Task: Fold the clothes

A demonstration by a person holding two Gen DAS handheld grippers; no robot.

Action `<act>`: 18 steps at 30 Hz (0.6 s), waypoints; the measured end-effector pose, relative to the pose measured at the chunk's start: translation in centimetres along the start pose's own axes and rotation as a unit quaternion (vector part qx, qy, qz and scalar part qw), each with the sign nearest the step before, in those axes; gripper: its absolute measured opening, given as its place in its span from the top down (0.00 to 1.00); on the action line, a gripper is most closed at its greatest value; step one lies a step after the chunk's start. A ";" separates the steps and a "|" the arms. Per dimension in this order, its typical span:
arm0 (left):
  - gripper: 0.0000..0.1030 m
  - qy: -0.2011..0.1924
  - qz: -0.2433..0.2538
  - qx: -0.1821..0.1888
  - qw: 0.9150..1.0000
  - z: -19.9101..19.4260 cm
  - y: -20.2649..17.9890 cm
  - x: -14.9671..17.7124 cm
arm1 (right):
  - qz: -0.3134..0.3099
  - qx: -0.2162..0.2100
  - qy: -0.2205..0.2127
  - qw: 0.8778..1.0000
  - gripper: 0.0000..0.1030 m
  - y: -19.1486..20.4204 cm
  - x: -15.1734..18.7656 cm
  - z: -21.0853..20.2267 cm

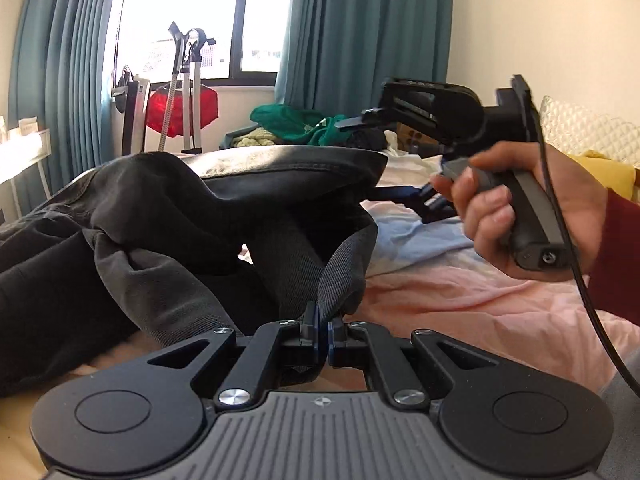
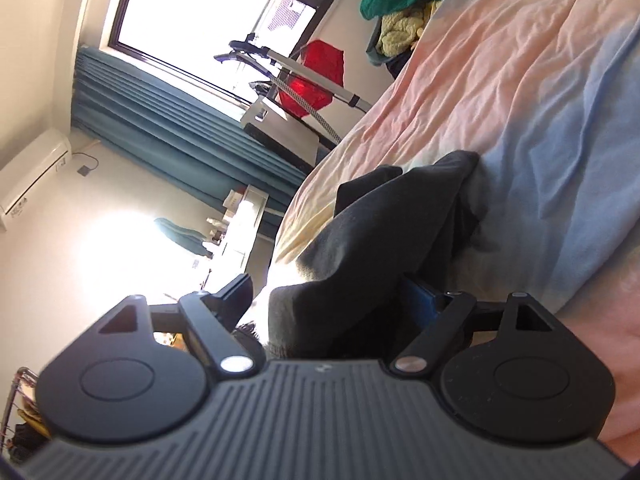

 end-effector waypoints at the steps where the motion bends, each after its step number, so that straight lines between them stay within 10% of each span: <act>1: 0.96 0.003 -0.002 0.003 1.000 0.0 0.1 0.3 | 0.003 0.036 0.011 0.999 0.21 -0.5 -0.1 1.3; 4: 0.96 -0.002 -0.014 0.011 1.000 -0.3 0.6 0.4 | -0.003 0.116 -0.001 0.993 0.37 -1.4 -1.2 3.9; 6: 0.97 -0.016 -0.012 0.015 1.000 -0.7 0.7 0.2 | -0.030 0.149 -0.016 0.988 0.81 -1.0 -2.2 5.5; 7: 0.97 -0.021 -0.012 0.016 1.000 -0.7 0.8 0.1 | -0.051 0.160 -0.021 0.986 0.87 -0.5 -2.8 6.3; 18: 0.97 -0.116 -0.058 0.076 0.989 -0.8 3.4 -1.5 | -0.300 0.185 -0.060 0.934 0.92 12.6 -10.6 21.2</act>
Point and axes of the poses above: each gripper's, at about its wrist camera, not at the fingertips, and z roughly the way its jaws point, y to its left, x to its underside, the point moved 5 cm from there along z, roughly the way its jaws point, and after that the axes turned 11 degrees about -x, right-handed, at the moved point
